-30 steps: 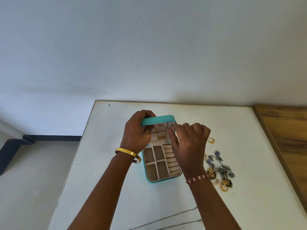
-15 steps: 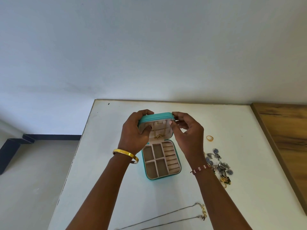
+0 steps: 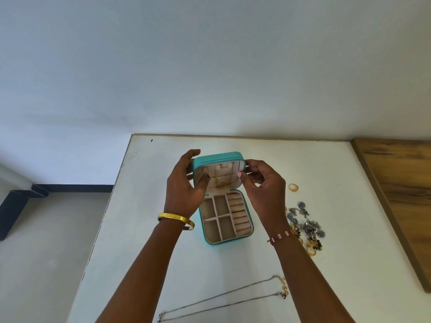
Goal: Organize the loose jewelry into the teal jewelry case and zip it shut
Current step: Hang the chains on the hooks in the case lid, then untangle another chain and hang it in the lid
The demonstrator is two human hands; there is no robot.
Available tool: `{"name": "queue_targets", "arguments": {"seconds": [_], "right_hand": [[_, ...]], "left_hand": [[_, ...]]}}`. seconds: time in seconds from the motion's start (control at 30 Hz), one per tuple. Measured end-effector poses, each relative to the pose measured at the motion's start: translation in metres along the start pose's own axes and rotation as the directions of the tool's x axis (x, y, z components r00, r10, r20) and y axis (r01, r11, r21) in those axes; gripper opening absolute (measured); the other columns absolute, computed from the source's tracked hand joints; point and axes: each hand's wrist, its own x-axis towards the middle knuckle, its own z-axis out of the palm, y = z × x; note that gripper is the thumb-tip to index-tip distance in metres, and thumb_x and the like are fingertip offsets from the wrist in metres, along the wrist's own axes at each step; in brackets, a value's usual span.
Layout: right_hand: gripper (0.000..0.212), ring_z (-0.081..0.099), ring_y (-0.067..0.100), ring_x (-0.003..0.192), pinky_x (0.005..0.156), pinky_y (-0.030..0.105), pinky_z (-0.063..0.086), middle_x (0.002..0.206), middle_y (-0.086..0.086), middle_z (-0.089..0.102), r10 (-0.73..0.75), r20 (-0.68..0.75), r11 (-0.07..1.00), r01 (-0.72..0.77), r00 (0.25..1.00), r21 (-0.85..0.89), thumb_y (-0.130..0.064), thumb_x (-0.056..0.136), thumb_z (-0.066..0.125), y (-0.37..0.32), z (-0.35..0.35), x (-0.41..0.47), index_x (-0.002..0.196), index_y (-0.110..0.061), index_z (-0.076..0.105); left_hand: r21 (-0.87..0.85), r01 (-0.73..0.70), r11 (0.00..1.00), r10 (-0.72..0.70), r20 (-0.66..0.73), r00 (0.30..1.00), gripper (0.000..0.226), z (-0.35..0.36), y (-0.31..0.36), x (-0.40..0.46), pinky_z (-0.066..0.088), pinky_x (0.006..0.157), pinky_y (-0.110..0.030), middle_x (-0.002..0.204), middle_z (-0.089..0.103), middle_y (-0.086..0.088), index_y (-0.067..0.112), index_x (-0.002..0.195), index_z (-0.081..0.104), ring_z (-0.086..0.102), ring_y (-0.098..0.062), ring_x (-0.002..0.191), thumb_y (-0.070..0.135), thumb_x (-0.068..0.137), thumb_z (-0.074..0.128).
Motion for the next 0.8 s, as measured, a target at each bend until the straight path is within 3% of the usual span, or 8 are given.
{"name": "queue_targets", "arguments": {"seconds": [0.13, 0.27, 0.33, 0.47, 0.63, 0.8], "right_hand": [[0.022, 0.059, -0.002, 0.067, 0.063, 0.001, 0.044, 0.086, 0.001, 0.066, 0.028, -0.015, 1.0, -0.028, 0.999, 0.012, -0.009, 0.079, 0.068, 0.0, -0.006, -0.006, 0.101, -0.009, 0.066], [0.018, 0.059, 0.001, 0.073, 0.066, 0.0, 0.044, 0.085, 0.002, 0.066, 0.039, -0.032, 0.999, -0.039, 0.999, 0.007, -0.009, 0.08, 0.066, -0.005, -0.023, -0.02, 0.098, -0.01, 0.067], [0.015, 0.059, 0.0, 0.075, 0.067, 0.0, 0.043, 0.084, -0.001, 0.065, 0.045, -0.041, 0.999, -0.046, 0.998, -0.018, -0.009, 0.081, 0.066, -0.005, -0.034, -0.034, 0.096, -0.009, 0.068], [0.012, 0.06, -0.002, 0.07, 0.067, 0.003, 0.045, 0.084, 0.001, 0.067, 0.1, 0.015, 0.992, -0.099, 0.995, -0.072, -0.007, 0.08, 0.066, 0.004, -0.058, -0.079, 0.091, -0.011, 0.069], [0.016, 0.058, 0.02, 0.084, 0.075, 0.025, 0.046, 0.095, 0.01, 0.062, 0.156, 0.179, 0.929, -0.083, 0.971, -0.361, -0.006, 0.081, 0.064, 0.025, -0.077, -0.134, 0.097, -0.01, 0.069], [0.032, 0.055, 0.027, 0.099, 0.082, 0.025, 0.041, 0.105, 0.016, 0.056, 0.285, 0.175, 0.853, -0.166, 0.942, -0.495, -0.015, 0.087, 0.059, 0.033, -0.089, -0.156, 0.119, -0.009, 0.06]], "left_hand": [[-0.058, 0.06, 0.997, -0.062, -0.043, 0.997, 0.058, -0.004, -0.005, -0.01, 0.043, 0.09, -0.02, 0.128, 0.054, -0.011, 0.013, 0.132, 0.037, 0.051, -0.018, 0.113, 0.006, 0.08, 0.062], [-0.083, 0.111, 0.99, -0.119, -0.1, 0.988, 0.057, -0.011, 0.002, -0.025, 0.041, 0.09, -0.024, 0.133, 0.05, -0.012, 0.01, 0.132, 0.038, 0.049, -0.014, 0.113, 0.005, 0.081, 0.061], [-0.088, 0.129, 0.988, -0.141, -0.143, 0.98, 0.053, -0.014, 0.005, -0.039, 0.042, 0.088, -0.021, 0.131, 0.052, -0.013, 0.009, 0.131, 0.041, 0.05, -0.013, 0.11, 0.002, 0.082, 0.059], [-0.103, 0.145, 0.984, -0.164, -0.213, 0.963, 0.045, -0.019, 0.007, -0.076, 0.04, 0.07, 0.002, 0.123, 0.057, -0.014, 0.007, 0.125, 0.047, 0.054, -0.012, 0.102, -0.002, 0.082, 0.056], [-0.108, 0.161, 0.981, -0.18, -0.198, 0.964, 0.04, -0.019, 0.009, -0.119, 0.041, 0.068, 0.004, 0.111, 0.061, -0.015, 0.007, 0.119, 0.052, 0.057, -0.016, 0.093, -0.007, 0.082, 0.054], [-0.066, 0.162, 0.985, -0.169, -0.126, 0.977, 0.035, -0.013, 0.008, -0.15, 0.042, 0.07, 0.003, 0.102, 0.062, -0.01, 0.007, 0.113, 0.056, 0.058, -0.005, 0.084, -0.007, 0.082, 0.053]]}}
